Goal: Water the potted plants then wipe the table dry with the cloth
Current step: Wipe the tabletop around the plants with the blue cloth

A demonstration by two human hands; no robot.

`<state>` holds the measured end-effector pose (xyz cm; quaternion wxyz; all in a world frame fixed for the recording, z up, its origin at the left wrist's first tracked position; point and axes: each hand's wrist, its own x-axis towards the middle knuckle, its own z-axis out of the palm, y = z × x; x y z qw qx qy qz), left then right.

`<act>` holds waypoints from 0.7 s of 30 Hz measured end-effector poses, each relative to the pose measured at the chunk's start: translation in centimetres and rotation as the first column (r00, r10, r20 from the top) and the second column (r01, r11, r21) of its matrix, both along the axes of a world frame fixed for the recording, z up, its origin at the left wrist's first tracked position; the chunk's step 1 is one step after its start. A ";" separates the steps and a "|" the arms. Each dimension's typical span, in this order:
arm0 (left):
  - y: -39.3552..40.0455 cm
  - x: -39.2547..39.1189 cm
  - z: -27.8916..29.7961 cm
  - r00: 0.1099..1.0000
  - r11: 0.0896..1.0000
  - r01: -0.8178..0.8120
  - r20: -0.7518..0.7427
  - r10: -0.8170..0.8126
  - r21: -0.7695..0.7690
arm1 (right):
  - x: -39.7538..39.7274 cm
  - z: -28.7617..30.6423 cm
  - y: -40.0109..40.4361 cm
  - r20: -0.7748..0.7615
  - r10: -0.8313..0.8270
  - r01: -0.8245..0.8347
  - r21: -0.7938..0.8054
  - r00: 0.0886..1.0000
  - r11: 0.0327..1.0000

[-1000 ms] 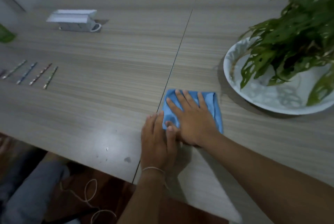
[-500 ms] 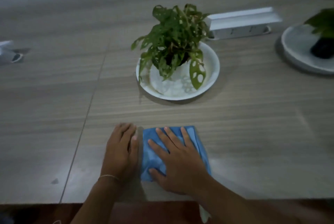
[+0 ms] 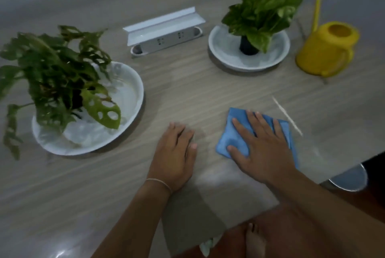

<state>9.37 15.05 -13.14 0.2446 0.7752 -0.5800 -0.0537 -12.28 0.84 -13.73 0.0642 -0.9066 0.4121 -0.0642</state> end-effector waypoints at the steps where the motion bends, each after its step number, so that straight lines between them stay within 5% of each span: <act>1: -1.5 -0.9 0.0 0.999 0.999 0.033 0.000 -0.033 0.005 | -1.6 0.0 -1.8 -0.016 -0.055 0.055 -0.002 0.998 0.999; 12: -18.0 -10.0 0.8 0.971 0.954 0.211 0.066 -0.230 0.215 | -13.0 0.5 -14.9 -0.050 -0.495 0.495 -0.011 0.868 0.869; 21: -18.8 -10.2 -0.2 0.983 0.986 0.162 0.082 -0.166 0.049 | -18.2 1.1 -22.1 -0.105 -0.671 0.675 0.009 0.734 0.737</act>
